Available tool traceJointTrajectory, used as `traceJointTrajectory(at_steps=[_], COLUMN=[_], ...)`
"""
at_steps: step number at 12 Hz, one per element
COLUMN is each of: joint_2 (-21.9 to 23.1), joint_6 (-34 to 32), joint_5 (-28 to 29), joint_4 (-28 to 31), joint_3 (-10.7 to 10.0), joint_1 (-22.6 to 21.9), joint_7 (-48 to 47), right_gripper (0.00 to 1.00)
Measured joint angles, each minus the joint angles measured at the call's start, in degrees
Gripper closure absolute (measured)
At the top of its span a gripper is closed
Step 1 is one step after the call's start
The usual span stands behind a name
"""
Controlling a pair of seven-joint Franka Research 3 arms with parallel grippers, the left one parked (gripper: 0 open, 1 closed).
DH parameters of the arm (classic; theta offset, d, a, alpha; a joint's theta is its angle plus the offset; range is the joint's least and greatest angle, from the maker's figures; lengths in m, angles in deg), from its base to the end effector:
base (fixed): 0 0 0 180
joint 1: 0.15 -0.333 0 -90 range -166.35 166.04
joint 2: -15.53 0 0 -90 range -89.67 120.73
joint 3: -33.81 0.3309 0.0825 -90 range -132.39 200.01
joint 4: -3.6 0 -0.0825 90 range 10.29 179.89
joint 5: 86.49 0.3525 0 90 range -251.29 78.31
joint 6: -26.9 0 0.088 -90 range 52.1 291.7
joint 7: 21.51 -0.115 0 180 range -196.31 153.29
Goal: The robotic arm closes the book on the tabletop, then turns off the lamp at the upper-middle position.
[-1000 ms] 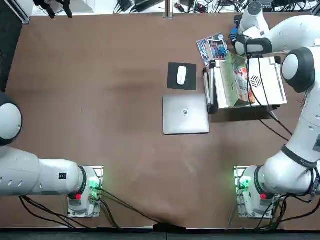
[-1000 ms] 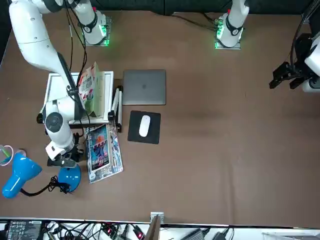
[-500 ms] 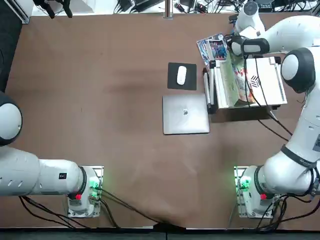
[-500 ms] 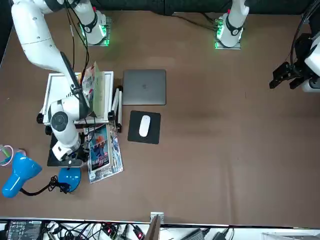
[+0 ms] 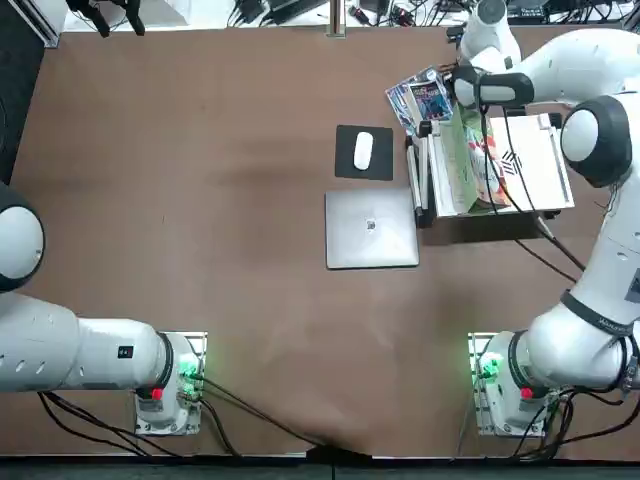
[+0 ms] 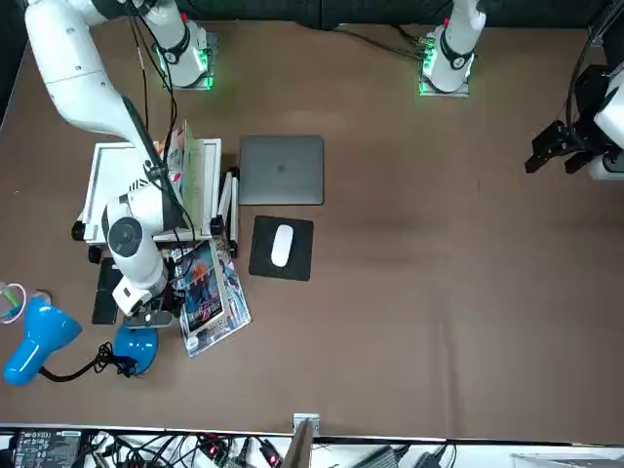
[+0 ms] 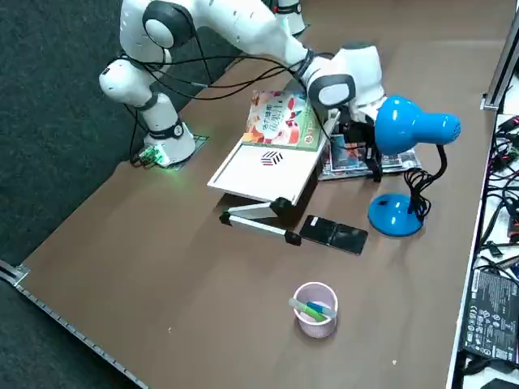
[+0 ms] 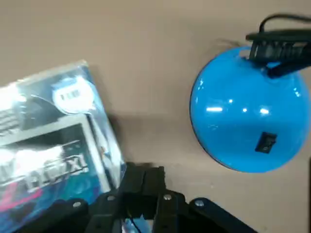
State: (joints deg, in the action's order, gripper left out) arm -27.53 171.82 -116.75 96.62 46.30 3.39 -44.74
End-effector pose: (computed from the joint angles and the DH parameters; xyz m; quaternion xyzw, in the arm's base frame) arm 0.6903 0.0867 0.2310 0.9900 0.0432 0.1156 0.0689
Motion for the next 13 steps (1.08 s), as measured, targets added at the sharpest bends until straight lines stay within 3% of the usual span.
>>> traceJointTrajectory(at_steps=[2, 6, 11, 13], joint_2=[2.49, 8.24, 13.79, 15.87], joint_6=[-6.45, -15.01, -30.04, -35.37], joint_5=[0.01, 1.71, 16.97, 19.90], joint_4=[-2.60, -3.66, -9.68, -12.06], joint_3=[2.15, 3.31, 3.70, 3.70], joint_1=[-0.04, 0.13, 0.67, 1.33], joint_7=[1.68, 3.40, 16.17, 20.11], right_gripper=[0.99, 0.99, 0.99, 0.99])
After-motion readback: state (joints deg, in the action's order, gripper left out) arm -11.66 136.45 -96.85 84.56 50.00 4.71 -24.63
